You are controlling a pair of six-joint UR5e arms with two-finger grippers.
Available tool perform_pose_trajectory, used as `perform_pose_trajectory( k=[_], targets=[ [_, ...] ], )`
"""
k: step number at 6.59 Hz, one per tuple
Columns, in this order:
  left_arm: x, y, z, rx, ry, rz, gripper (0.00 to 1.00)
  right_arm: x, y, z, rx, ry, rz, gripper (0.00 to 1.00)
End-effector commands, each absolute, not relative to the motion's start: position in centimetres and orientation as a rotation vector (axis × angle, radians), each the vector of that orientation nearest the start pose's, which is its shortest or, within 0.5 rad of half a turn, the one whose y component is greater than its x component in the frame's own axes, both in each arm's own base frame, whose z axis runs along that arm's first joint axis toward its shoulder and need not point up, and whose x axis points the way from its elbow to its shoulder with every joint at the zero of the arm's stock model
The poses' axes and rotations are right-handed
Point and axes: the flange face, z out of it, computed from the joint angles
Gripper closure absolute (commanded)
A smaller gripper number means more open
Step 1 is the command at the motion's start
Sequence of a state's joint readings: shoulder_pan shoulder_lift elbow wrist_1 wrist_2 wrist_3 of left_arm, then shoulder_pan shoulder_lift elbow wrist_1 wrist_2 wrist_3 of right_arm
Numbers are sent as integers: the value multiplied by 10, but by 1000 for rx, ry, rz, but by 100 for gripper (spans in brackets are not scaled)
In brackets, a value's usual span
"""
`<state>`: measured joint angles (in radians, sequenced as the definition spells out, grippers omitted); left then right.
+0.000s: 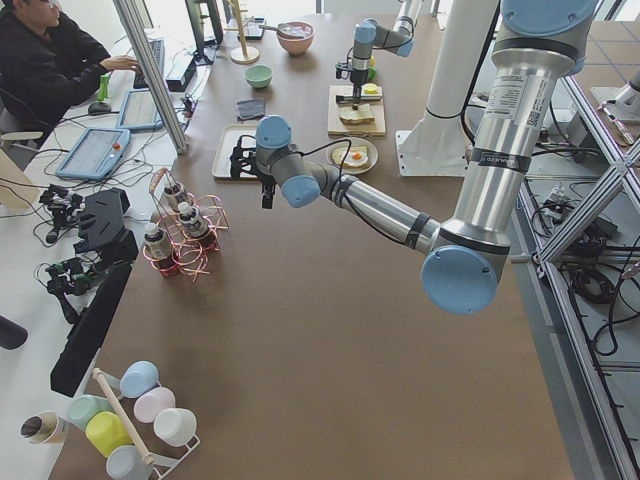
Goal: Make sandwich and place on tray
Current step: 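Lower the right gripper and grasp the bread slice edge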
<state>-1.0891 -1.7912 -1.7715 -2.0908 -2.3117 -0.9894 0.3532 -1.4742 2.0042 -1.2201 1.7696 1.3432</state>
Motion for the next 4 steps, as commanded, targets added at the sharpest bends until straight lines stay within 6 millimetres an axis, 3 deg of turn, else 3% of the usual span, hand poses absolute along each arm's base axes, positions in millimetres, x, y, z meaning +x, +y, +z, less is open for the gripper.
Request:
perform_pose_trajectory(
  k=[1,3,4],
  targets=[
    [205,-535,379,206,1103,-103,3,-434,-288,354,82,-930,51,100],
    [206,-536,380,205,1102,-103,3,-407,-286,317,109,-1009,54,100],
    [206,-536,380,206,1102,-101,3,-406,-285,291,111,-1063,70,100]
  ],
)
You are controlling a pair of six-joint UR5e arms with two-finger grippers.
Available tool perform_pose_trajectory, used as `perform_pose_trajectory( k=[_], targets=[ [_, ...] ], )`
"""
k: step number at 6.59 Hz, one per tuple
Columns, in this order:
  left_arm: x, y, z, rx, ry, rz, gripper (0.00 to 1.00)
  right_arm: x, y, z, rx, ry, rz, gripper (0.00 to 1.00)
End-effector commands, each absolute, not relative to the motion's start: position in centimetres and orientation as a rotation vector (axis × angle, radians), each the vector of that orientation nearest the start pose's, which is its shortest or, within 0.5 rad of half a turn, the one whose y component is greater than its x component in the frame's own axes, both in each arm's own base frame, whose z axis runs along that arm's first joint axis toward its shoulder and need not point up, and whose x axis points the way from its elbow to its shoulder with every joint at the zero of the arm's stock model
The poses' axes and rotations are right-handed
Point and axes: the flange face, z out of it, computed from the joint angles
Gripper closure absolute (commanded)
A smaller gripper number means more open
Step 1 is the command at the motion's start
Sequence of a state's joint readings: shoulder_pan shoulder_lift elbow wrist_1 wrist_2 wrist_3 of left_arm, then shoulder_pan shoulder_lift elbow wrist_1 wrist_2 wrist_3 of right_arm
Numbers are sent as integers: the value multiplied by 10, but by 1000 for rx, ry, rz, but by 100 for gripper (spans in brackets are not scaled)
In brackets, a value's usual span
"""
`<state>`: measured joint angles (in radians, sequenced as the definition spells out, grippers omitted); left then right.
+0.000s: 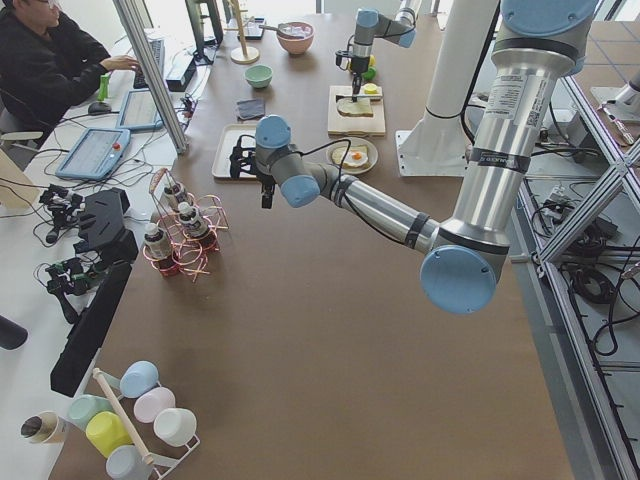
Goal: Make sandwich and place on tray
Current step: 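Carry the bread slice with the right gripper onto the egg toast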
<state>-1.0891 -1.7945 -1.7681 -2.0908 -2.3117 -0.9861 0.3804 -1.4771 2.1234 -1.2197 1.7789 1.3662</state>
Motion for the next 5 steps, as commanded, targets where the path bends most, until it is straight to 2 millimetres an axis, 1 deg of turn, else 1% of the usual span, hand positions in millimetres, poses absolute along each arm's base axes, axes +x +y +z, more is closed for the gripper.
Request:
perform_pose_trajectory(
  k=[1,2,3,4,5],
  targets=[
    [206,-536,380,206,1102,-101,3,-419,-289,268,126,-1100,68,100],
    [206,-536,380,206,1102,-101,3,-440,-297,248,138,-1124,65,100],
    [206,-536,380,206,1102,-101,3,-465,-303,239,130,-1126,73,100],
    [206,-536,382,204,1101,-103,3,-487,-299,231,155,-1124,73,100],
    [205,-536,383,204,1101,-103,3,-507,-289,229,174,-1114,68,100]
  ],
)
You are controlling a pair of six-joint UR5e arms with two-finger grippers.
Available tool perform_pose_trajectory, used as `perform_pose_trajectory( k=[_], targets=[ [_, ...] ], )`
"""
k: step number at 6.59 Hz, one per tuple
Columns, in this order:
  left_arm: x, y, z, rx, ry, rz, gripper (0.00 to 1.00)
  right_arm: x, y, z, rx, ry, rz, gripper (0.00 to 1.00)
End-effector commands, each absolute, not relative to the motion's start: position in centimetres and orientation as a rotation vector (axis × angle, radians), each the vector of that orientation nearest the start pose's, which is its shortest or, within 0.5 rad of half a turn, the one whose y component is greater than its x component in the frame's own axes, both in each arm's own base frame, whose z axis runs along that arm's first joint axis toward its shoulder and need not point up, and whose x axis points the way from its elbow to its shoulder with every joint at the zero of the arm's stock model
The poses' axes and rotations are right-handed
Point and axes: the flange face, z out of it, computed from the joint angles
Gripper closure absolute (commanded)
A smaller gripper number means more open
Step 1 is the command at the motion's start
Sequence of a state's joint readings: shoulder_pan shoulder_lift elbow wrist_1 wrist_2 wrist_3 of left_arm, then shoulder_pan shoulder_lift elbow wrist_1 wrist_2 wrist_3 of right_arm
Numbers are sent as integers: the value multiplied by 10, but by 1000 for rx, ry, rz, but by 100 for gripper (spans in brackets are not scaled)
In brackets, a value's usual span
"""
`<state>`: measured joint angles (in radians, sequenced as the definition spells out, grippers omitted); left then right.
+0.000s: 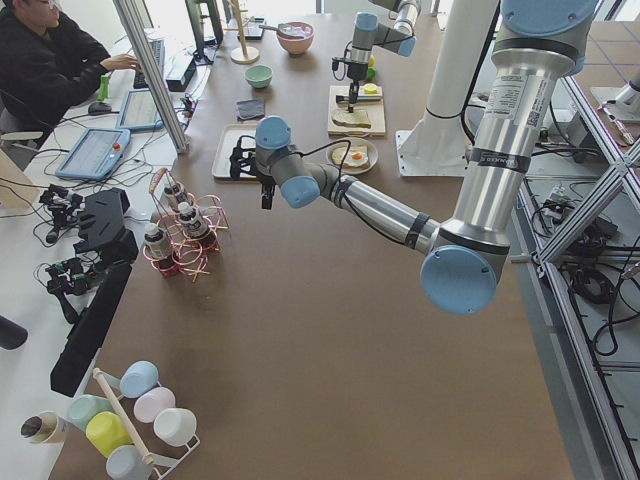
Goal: Make sandwich and place on tray
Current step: 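Carry the bread slice with the right gripper onto the egg toast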
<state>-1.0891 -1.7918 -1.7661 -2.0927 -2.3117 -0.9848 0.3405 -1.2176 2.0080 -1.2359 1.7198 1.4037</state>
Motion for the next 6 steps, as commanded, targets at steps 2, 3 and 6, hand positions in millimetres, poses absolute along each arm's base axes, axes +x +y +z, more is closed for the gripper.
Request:
perform_pose_trajectory(
  k=[2,3,6],
  targets=[
    [206,-535,386,201,1100,-103,3,-546,-288,217,198,-1103,69,100],
    [206,-536,388,199,1098,-106,3,-559,-291,217,205,-1091,73,100],
    [213,-537,390,191,1096,-99,3,-592,-302,207,222,-1068,85,100]
  ],
)
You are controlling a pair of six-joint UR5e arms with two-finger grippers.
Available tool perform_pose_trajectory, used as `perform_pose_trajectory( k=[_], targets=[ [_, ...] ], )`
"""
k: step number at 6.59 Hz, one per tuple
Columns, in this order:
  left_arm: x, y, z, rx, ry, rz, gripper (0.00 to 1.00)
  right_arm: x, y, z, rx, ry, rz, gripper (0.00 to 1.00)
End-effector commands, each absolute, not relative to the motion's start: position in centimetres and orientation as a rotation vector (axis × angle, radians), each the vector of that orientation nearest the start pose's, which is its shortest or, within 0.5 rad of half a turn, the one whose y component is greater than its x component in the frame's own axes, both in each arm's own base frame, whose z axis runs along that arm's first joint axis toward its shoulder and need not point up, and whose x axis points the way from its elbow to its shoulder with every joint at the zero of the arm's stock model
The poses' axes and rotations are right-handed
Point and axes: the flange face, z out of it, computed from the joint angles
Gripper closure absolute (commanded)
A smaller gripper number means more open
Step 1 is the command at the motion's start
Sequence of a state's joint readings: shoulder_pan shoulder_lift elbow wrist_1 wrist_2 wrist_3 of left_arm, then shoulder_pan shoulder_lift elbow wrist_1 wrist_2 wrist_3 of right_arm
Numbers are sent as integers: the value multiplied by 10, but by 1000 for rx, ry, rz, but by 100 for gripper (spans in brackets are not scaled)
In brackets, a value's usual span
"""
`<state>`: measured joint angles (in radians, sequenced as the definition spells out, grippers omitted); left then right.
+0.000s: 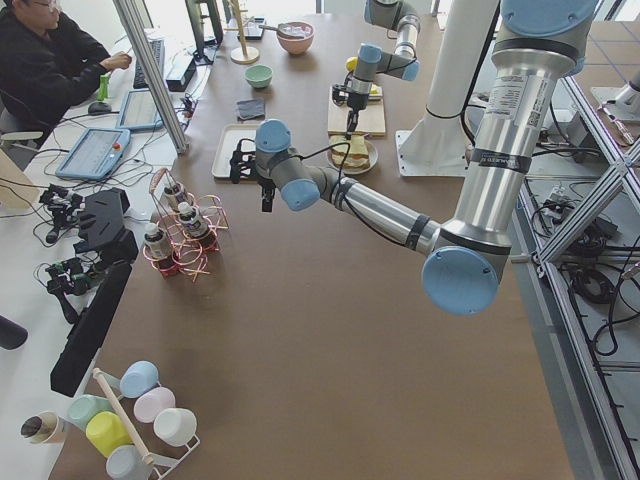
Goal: Make sandwich and place on tray
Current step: 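Carry the bread slice with the right gripper onto the egg toast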
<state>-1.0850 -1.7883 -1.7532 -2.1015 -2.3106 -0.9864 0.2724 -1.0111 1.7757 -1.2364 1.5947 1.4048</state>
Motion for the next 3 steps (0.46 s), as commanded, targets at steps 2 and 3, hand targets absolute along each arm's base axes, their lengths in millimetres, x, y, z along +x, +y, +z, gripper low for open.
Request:
perform_pose_trajectory(
  k=[2,3],
  targets=[
    [219,-537,391,184,1095,-92,3,-597,-303,218,216,-1046,85,100],
    [219,-537,391,184,1095,-91,3,-595,-303,217,214,-1049,82,100]
  ],
)
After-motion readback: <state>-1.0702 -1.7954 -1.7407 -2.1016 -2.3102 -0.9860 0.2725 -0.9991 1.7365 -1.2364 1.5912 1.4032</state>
